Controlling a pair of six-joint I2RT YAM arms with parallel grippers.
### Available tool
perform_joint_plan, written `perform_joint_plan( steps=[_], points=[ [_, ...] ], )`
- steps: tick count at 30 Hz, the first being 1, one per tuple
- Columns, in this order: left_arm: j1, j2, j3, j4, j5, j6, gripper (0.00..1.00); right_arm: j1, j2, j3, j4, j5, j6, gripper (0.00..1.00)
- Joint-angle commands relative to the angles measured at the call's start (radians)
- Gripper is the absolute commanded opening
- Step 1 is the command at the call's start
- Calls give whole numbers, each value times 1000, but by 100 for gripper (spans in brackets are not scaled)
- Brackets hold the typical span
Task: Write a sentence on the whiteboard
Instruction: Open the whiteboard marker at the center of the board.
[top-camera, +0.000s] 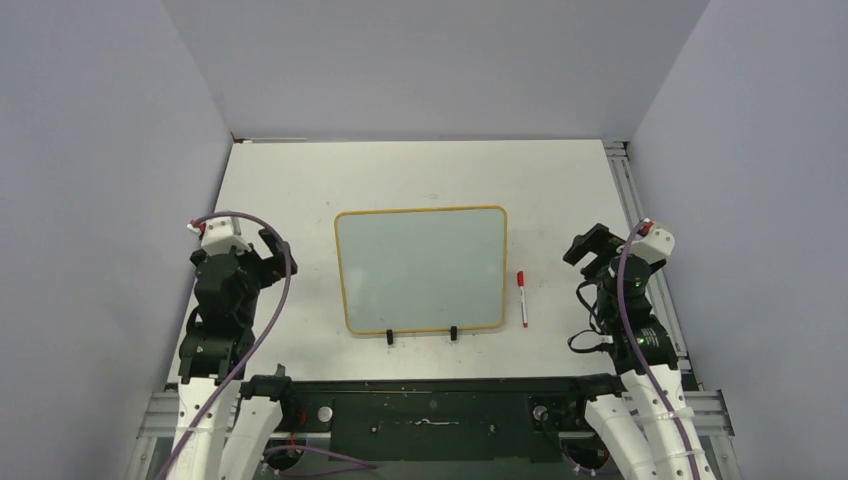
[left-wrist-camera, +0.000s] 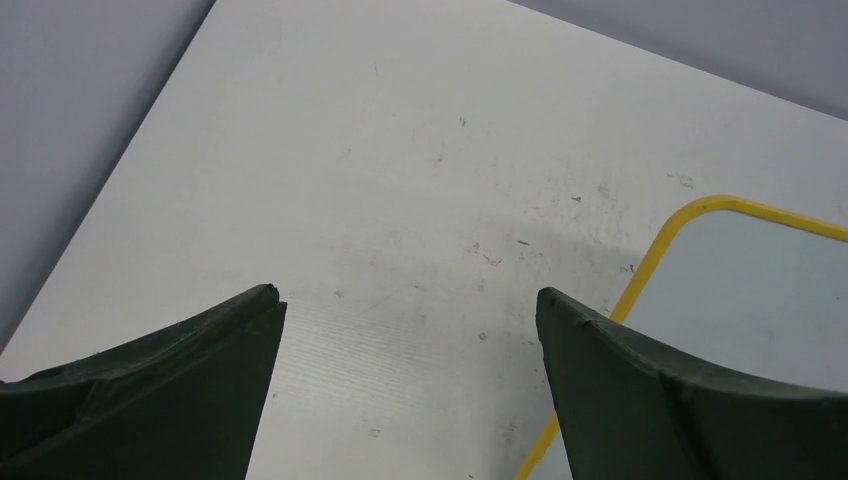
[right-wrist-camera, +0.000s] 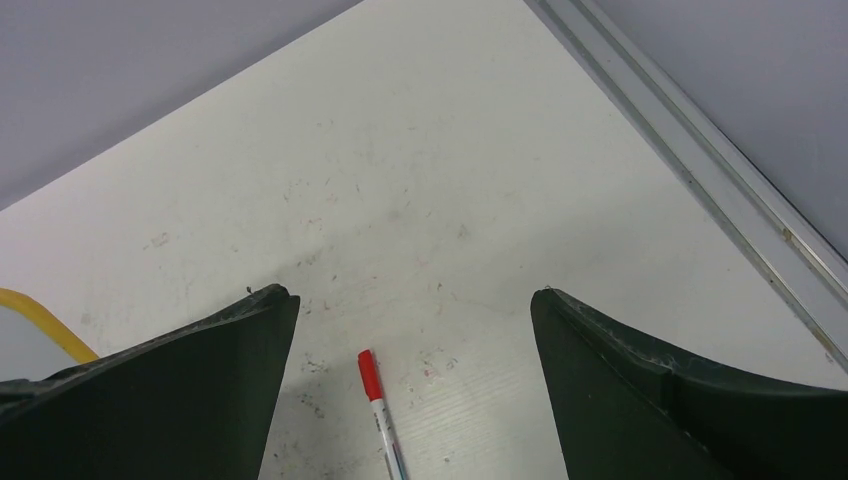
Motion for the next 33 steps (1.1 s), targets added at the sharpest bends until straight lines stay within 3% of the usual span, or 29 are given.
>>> perform_joint_plan(
  steps=[1,9,16,19,22,33],
  points=[
    [8,74,63,-6,-8,-28,96,0,26,47,-27,-36,8,90],
    [8,106,59,5,-16,-3,96,-1,40,40,-109,-112,64,90],
    [8,159,101,101,138,29,96,2,160,0,-218,-294,112,98],
    [11,182,93,135,197,80,96,10,197,-20,-220,-356,134,92],
    [11,180,71,94,147,89,96,20,247,-39,-228,-357,158,86],
    [11,144,53,80,144,90,96,227,363,-129,-159,-210,287,68]
  ],
)
